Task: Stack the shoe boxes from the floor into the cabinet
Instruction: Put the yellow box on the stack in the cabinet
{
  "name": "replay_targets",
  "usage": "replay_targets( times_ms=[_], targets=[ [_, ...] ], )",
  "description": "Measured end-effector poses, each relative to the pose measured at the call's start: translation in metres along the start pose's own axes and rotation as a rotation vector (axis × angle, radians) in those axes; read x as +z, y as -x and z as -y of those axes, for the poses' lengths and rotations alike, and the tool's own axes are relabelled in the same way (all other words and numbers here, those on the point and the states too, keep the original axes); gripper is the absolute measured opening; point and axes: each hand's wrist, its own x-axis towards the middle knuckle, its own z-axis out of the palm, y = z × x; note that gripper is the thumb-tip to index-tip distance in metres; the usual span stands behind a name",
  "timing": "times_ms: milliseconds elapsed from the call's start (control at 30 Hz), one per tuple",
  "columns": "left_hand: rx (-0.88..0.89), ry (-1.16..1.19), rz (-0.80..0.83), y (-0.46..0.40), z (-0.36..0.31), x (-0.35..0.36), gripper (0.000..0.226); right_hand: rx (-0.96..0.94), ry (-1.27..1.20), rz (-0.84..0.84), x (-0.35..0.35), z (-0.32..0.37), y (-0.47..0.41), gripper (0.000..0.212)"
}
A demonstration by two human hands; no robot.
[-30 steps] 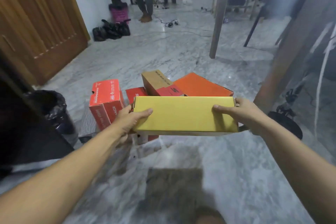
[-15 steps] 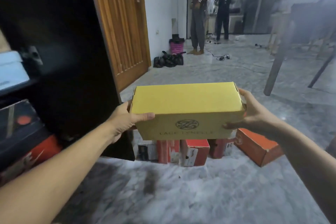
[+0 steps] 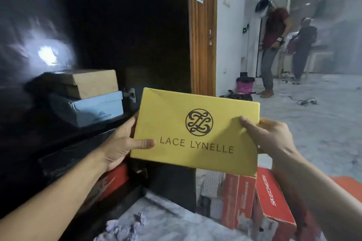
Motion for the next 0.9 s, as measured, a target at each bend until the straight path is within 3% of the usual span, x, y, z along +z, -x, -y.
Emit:
replay_targets(
  times_ms=[100,200,367,600,700,900],
  targets=[
    [-0.021,-0.045,0.032,0.007,-0.022,-0.049,0.103,-0.039,-0.148,0.096,0.028,0.033,-0.01,0.039],
    [-0.092,-0.041,-0.009,0.015,-0.041,-0.096,0.105,-0.174,-0.199,0.225,0.06,0.068,-0.013,0.06],
    [-0.081,-0.073,-0.032,0.018,-0.086,-0.169,0.099,-0.403,-0.249,0.629,0.105,0.124,-0.014,0.103],
    [0.046,-0.184,-0.014,0.007,-0.142,-0.242,0.09,-0.566,-0.154,0.559,0.158,0.191,-0.028,0.133],
    [0.069,-0.229,-0.22,-0.009,-0.155,-0.262,0.099,-0.57,-0.194,0.523,0.186,0.217,-0.035,0.13],
    [0.163,-0.156,-0.613,-0.046,-0.168,-0.312,0.084,-0.5,-0.211,0.371,0.243,0.257,-0.048,0.098]
  ],
)
